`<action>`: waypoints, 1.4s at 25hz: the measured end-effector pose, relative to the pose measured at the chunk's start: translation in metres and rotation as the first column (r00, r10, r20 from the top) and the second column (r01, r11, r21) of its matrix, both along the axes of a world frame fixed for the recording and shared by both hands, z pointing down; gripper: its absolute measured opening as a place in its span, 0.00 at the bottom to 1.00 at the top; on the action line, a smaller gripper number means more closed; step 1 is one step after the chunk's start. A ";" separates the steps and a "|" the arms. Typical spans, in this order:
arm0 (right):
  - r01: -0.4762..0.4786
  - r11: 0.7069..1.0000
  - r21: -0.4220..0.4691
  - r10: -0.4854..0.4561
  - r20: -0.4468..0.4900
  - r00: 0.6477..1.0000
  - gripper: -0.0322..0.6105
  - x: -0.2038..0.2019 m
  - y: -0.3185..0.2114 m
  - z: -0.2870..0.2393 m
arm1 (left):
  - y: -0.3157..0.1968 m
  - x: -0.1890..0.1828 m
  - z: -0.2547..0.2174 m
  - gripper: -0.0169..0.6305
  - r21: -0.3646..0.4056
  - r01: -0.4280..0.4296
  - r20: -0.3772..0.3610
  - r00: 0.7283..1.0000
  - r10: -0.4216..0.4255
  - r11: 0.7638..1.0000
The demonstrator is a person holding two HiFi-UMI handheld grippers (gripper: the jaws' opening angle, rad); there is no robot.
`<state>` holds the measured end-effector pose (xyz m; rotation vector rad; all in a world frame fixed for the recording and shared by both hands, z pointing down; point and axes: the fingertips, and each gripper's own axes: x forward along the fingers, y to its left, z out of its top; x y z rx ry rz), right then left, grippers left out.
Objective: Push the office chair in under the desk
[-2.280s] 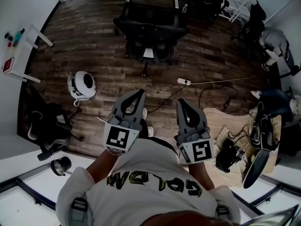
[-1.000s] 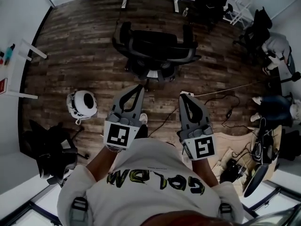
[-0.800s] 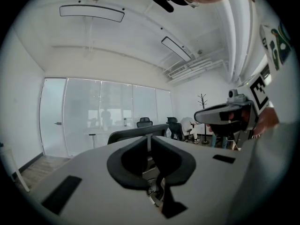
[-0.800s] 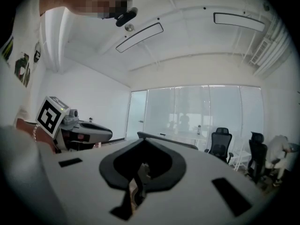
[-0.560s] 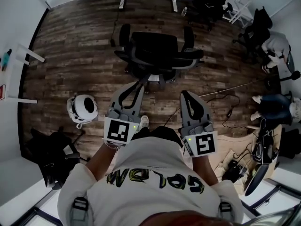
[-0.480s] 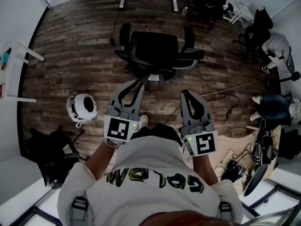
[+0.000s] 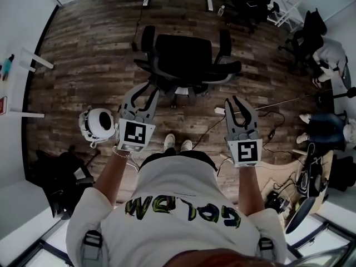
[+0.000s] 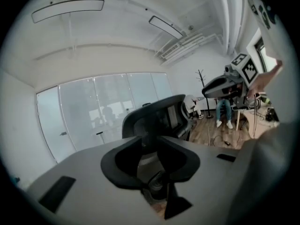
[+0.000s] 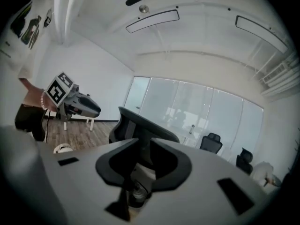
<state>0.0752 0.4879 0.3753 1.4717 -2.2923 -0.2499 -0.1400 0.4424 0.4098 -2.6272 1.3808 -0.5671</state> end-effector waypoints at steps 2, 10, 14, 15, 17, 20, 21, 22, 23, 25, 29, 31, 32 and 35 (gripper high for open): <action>0.008 1.000 -0.017 -0.009 -0.046 0.999 0.19 0.012 -0.009 0.015 | -0.012 -0.003 0.018 0.21 -0.001 -0.003 0.070 0.998 0.003 1.000; 0.053 0.996 -0.072 -0.066 -0.201 0.977 0.27 0.054 -0.051 0.062 | -0.065 -0.028 0.080 0.28 -0.056 -0.031 0.339 0.940 0.048 0.998; 0.082 0.990 -0.114 -0.112 -0.292 0.950 0.32 0.071 -0.074 0.086 | -0.088 -0.041 0.106 0.31 -0.074 -0.062 0.473 0.876 0.090 0.995; 0.087 0.988 -0.131 -0.125 -0.313 0.942 0.33 0.074 -0.080 0.093 | -0.095 -0.043 0.113 0.32 -0.080 -0.070 0.505 0.858 0.101 0.994; 0.095 0.981 -0.170 -0.150 -0.350 0.925 0.35 0.081 -0.090 0.107 | -0.107 -0.048 0.127 0.34 -0.097 -0.084 0.560 0.819 0.124 0.992; 0.115 0.971 -0.209 -0.192 -0.403 0.895 0.39 0.088 -0.102 0.130 | -0.118 -0.054 0.151 0.38 -0.126 -0.107 0.638 0.753 0.163 0.986; 0.120 0.968 -0.222 -0.206 -0.420 0.884 0.41 0.089 -0.106 0.138 | -0.122 -0.055 0.157 0.39 -0.134 -0.114 0.657 0.734 0.175 0.984; 0.124 0.964 -0.237 -0.219 -0.434 0.874 0.42 0.090 -0.110 0.145 | -0.126 -0.057 0.163 0.40 -0.142 -0.120 0.671 0.718 0.184 0.983; 0.126 0.960 -0.252 -0.230 -0.446 0.865 0.42 0.091 -0.114 0.152 | -0.130 -0.058 0.168 0.41 -0.148 -0.124 0.681 0.707 0.192 0.981; 0.130 0.952 -0.277 -0.251 -0.463 0.850 0.44 0.091 -0.123 0.166 | -0.138 -0.059 0.176 0.41 -0.155 -0.130 0.698 0.687 0.202 0.979; 0.134 0.943 -0.304 -0.275 -0.491 0.827 0.44 0.093 -0.140 0.192 | -0.153 -0.054 0.185 0.42 -0.151 -0.144 0.726 0.656 0.208 0.978; 0.130 0.946 -0.298 -0.272 -0.508 0.817 0.44 0.092 -0.144 0.201 | -0.157 -0.048 0.185 0.42 -0.139 -0.154 0.723 0.660 0.206 0.978; 0.126 0.950 -0.286 -0.265 -0.522 0.811 0.41 0.092 -0.145 0.204 | -0.158 -0.046 0.185 0.36 -0.131 -0.158 0.725 0.658 0.204 0.979; 0.123 0.959 -0.257 -0.250 -0.550 0.797 0.36 0.092 -0.149 0.205 | -0.159 -0.043 0.179 0.35 -0.130 -0.169 0.742 0.637 0.209 0.977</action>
